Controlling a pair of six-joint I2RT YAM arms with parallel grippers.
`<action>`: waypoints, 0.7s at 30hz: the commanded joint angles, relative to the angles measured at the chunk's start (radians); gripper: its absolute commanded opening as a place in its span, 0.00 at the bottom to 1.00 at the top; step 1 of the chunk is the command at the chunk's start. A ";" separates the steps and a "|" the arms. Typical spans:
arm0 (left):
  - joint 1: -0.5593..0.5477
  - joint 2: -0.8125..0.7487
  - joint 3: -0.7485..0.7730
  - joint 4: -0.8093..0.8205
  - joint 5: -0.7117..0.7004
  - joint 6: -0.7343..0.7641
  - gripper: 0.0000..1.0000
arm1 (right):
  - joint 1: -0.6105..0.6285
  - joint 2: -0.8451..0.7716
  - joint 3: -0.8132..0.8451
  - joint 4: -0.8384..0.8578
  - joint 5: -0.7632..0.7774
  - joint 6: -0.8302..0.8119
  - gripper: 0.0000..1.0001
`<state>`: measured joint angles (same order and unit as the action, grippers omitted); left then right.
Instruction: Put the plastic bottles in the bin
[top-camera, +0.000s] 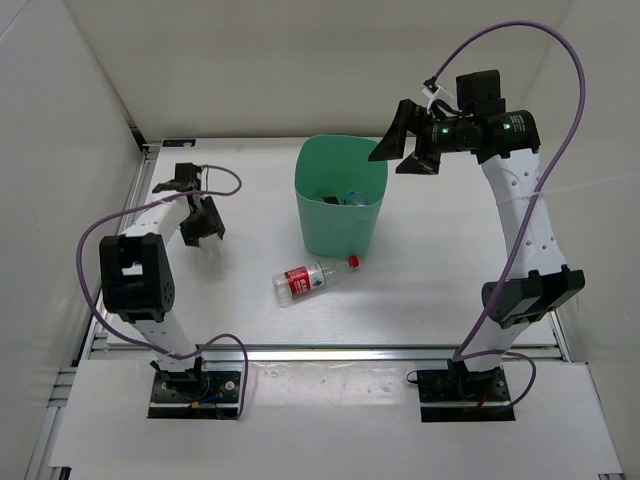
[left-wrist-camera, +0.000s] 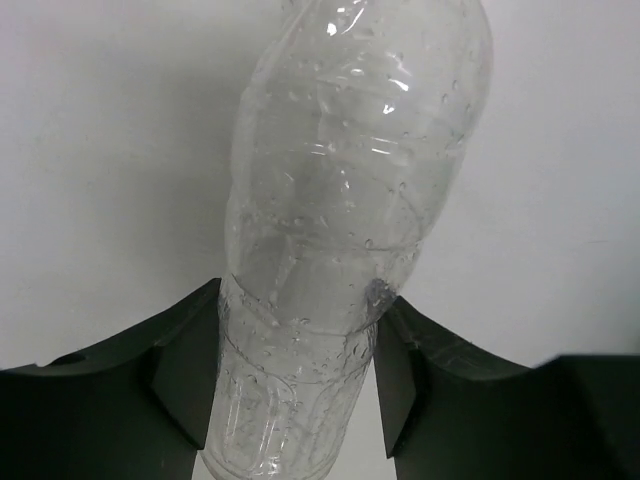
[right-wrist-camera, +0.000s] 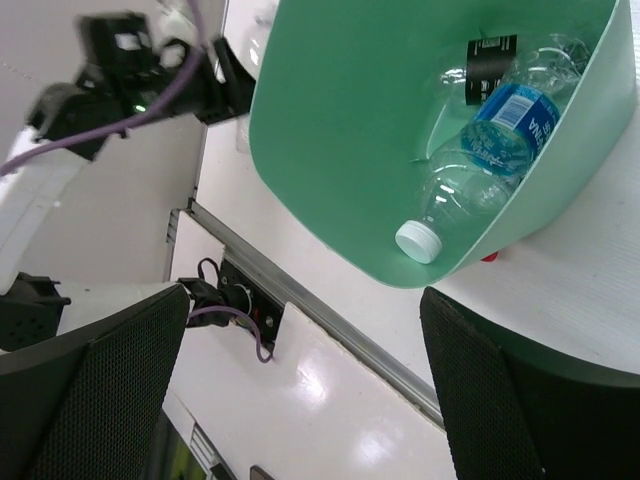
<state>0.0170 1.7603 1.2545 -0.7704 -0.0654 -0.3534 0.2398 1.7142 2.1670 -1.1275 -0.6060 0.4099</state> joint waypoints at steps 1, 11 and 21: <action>-0.043 -0.137 0.172 -0.012 0.035 -0.097 0.56 | 0.001 -0.018 -0.006 0.012 -0.012 -0.020 1.00; -0.363 0.049 1.047 -0.107 0.038 -0.183 0.59 | 0.019 0.015 0.002 0.032 -0.023 0.000 1.00; -0.600 0.199 1.151 -0.086 0.151 -0.162 0.62 | 0.018 -0.001 0.022 0.032 0.025 0.000 1.00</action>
<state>-0.5243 1.9404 2.4340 -0.8028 0.0357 -0.5266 0.2687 1.7435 2.1651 -1.1221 -0.5957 0.4122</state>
